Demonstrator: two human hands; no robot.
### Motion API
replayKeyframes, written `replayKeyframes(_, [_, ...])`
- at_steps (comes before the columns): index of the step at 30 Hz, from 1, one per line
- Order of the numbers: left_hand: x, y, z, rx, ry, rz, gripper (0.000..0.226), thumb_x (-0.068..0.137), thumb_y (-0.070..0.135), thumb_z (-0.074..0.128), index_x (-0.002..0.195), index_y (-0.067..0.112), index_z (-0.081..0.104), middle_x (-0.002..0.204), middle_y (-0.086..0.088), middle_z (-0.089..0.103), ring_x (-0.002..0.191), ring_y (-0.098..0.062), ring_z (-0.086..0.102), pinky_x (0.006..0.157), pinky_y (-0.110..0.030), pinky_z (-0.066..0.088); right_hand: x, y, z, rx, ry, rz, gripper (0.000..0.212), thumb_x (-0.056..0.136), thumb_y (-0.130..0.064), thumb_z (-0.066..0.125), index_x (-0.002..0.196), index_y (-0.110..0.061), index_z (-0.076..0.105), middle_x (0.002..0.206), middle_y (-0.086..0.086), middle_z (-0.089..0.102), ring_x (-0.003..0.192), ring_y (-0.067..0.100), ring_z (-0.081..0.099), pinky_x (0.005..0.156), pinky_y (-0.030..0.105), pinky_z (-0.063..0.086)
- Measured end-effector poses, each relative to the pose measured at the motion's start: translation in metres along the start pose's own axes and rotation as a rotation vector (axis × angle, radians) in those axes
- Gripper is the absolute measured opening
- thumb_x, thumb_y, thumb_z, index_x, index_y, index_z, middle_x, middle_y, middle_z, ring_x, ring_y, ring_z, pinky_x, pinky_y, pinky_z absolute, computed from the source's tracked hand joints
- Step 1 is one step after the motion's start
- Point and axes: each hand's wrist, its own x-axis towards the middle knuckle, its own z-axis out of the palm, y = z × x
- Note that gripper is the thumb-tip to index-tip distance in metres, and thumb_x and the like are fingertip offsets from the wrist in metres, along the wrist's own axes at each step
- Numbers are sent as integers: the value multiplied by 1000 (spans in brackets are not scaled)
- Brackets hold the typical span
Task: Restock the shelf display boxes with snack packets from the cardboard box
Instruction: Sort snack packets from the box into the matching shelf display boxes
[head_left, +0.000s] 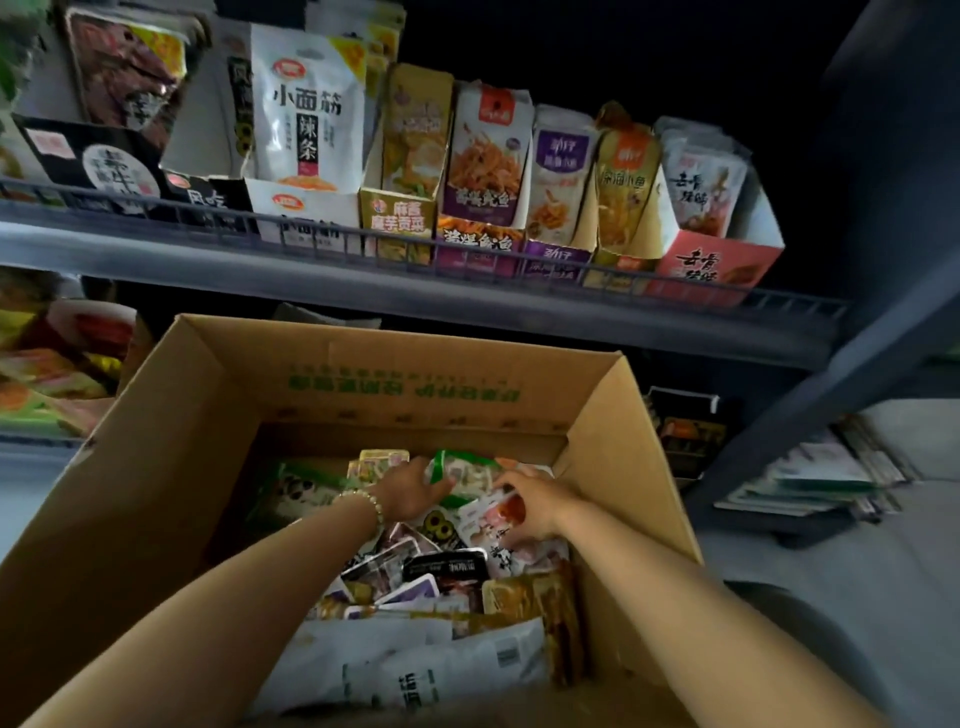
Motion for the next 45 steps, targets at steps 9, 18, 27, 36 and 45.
replayKeyframes(9, [21,-2,7,-356,163,-60,43,95,40,55,121,6,56,127,-14,58,107,-24,55,88,-29,44,15,3,-6,80,31,35,44,76,-48,74,109,-24,57,129,4,46,129,27,32,103,36,27])
replayKeyframes(18, [-53,22,-37,-450,-115,141,51,89,43,61,129,12,53,109,9,67,94,-6,67,78,-18,54,-11,-38,-56,607,307,-196,21,74,-27,81,77,-27,60,93,2,67,90,19,62,81,36,50])
replayKeyframes(27, [-119,57,-79,-606,108,284,19,89,21,65,107,15,65,92,-1,76,79,-16,73,65,-25,58,-66,-68,-86,1496,404,-225,40,74,-34,74,109,-16,67,99,7,74,92,24,72,83,40,56])
replayKeyframes(36, [-124,45,-83,-903,608,234,25,100,26,44,104,9,62,78,-1,76,65,-15,71,61,-27,55,-77,-73,-90,1662,436,-212,33,83,-32,67,113,-18,65,99,9,74,91,28,71,84,46,56])
replayKeyframes(45, [-137,58,-58,-808,299,334,38,78,14,75,111,19,57,99,4,75,89,-13,72,73,-22,56,-70,-100,-71,1638,594,-145,36,90,-36,60,123,-22,56,109,2,69,92,15,70,65,24,58])
